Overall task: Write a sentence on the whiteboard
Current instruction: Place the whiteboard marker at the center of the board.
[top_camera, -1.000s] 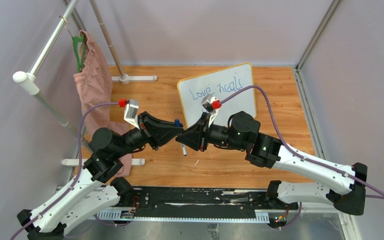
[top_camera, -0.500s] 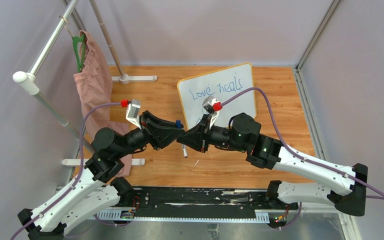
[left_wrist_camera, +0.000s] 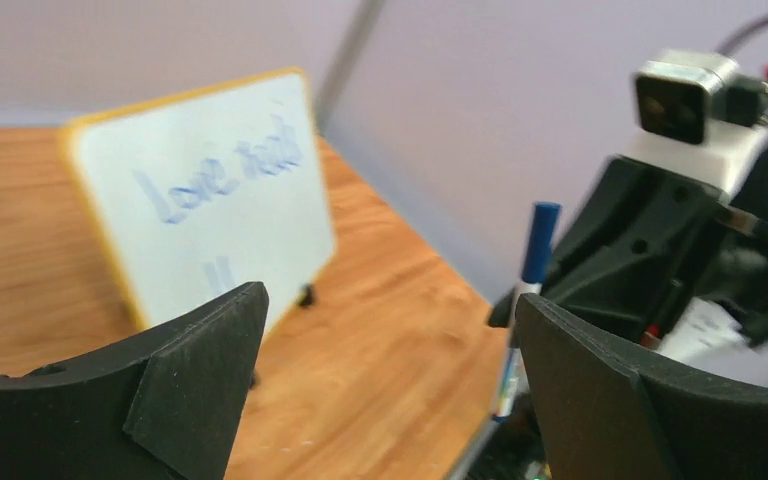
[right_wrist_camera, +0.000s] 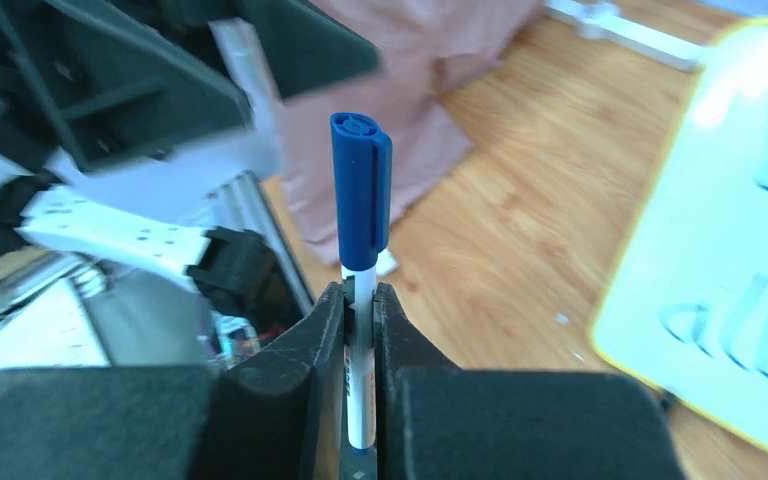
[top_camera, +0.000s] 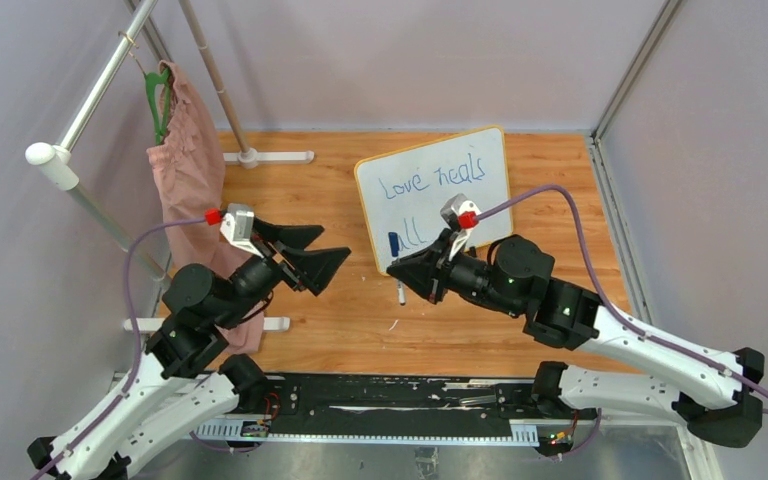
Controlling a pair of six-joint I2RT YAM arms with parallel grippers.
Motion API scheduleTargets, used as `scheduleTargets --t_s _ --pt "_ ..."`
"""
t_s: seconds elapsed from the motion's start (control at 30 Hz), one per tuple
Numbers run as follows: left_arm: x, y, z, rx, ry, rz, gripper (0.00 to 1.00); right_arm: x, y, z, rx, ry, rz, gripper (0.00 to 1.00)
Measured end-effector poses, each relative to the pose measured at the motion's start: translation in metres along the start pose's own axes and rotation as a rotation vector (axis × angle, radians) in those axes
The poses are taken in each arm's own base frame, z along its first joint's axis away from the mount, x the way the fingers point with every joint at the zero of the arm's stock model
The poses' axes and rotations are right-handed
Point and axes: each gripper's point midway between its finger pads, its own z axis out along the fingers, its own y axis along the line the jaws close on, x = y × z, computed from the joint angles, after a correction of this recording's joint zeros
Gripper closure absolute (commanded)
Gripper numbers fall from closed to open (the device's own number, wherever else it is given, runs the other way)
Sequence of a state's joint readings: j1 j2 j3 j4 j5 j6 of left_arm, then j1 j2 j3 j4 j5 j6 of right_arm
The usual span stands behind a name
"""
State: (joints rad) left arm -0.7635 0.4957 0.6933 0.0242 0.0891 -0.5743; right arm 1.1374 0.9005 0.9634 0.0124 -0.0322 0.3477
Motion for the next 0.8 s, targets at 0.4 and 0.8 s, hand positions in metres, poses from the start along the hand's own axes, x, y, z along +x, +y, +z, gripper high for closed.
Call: scheduleTargets --t_s 0.4,0.8 --pt "-0.029 0.087 0.0 -0.504 0.157 0.443 0.0 0.077 -0.14 -0.067 0.596 0.229 0.001 1.0" --pt "0.053 0.141 -0.019 -0.571 0.344 0.509 0.0 0.151 -0.225 -0.123 0.932 0.414 0.324 1.0"
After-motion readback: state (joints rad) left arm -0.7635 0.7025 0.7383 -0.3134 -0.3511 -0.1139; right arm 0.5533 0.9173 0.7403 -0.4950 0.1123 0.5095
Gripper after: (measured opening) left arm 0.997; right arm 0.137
